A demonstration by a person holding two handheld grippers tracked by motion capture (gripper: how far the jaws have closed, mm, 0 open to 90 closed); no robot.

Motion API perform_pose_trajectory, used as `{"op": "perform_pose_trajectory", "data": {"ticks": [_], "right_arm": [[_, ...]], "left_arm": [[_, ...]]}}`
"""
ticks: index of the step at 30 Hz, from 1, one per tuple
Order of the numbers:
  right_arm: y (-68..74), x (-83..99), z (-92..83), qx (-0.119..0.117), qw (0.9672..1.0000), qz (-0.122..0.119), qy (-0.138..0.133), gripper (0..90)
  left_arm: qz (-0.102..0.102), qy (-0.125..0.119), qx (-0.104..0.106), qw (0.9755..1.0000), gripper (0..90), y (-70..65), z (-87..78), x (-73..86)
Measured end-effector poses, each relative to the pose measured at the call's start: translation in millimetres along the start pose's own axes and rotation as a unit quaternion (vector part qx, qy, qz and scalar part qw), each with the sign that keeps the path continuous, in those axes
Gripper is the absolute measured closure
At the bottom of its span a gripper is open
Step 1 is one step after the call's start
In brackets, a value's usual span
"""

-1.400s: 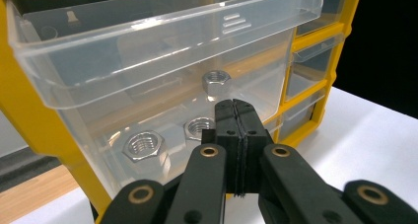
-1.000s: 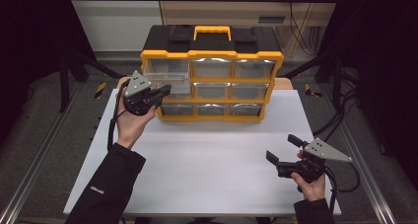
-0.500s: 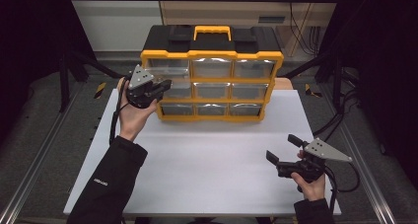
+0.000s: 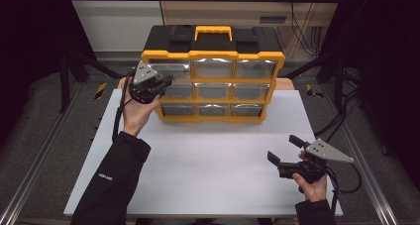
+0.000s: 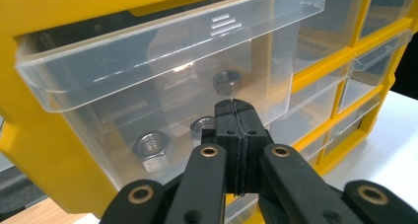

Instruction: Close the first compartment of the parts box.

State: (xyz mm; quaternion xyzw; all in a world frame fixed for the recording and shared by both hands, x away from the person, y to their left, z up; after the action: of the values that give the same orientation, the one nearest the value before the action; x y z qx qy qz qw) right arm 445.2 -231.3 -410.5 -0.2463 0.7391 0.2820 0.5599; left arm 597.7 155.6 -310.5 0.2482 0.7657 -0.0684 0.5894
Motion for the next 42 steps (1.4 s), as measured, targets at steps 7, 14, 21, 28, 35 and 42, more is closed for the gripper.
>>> {"op": "perform_pose_trajectory", "data": {"ticks": [7,14,21,28,35,42], "right_arm": [[0.0,-0.2,-0.5,0.000,1.0000,0.001,0.000,2.1],[0.0,-0.3,-0.9,0.000,1.0000,0.000,0.001,2.1],[0.1,-0.2,-0.4,0.000,1.0000,0.000,0.000,2.1],[0.2,-1.1,-1.3,-0.001,1.0000,0.000,-0.002,2.1],[0.0,-1.0,-0.9,0.000,1.0000,-0.001,-0.001,2.1],[0.6,-1.6,-1.6,-0.002,1.0000,0.001,-0.003,2.1]], "left_arm": [[0.001,0.000,-0.006,1.0000,89.1,2.3,6.1,-1.4],[0.004,-0.002,-0.011,0.9999,89.1,3.3,10.0,-2.1],[0.007,-0.002,-0.020,0.9998,89.1,3.5,13.6,-2.8],[0.008,0.000,-0.026,0.9996,89.1,4.2,16.1,-3.8],[0.002,0.000,-0.024,0.9997,88.9,4.5,16.9,-3.2],[-0.005,-0.011,-0.004,0.9999,84.0,-2.7,6.5,-3.7]]}}
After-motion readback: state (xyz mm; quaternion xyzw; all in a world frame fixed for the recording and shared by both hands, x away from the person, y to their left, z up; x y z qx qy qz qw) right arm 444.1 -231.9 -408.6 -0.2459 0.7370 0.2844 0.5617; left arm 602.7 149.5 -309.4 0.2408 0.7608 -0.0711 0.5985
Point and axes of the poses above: each handheld gripper's, and its own axes: z roughly forward along the jaws, x roughly out of its underside, y roughly to its left, the point moved 5 cm from there along z, roughly forward along the jaws, and after that the axes turned 8 degrees about -x, right-handed, at the moved point
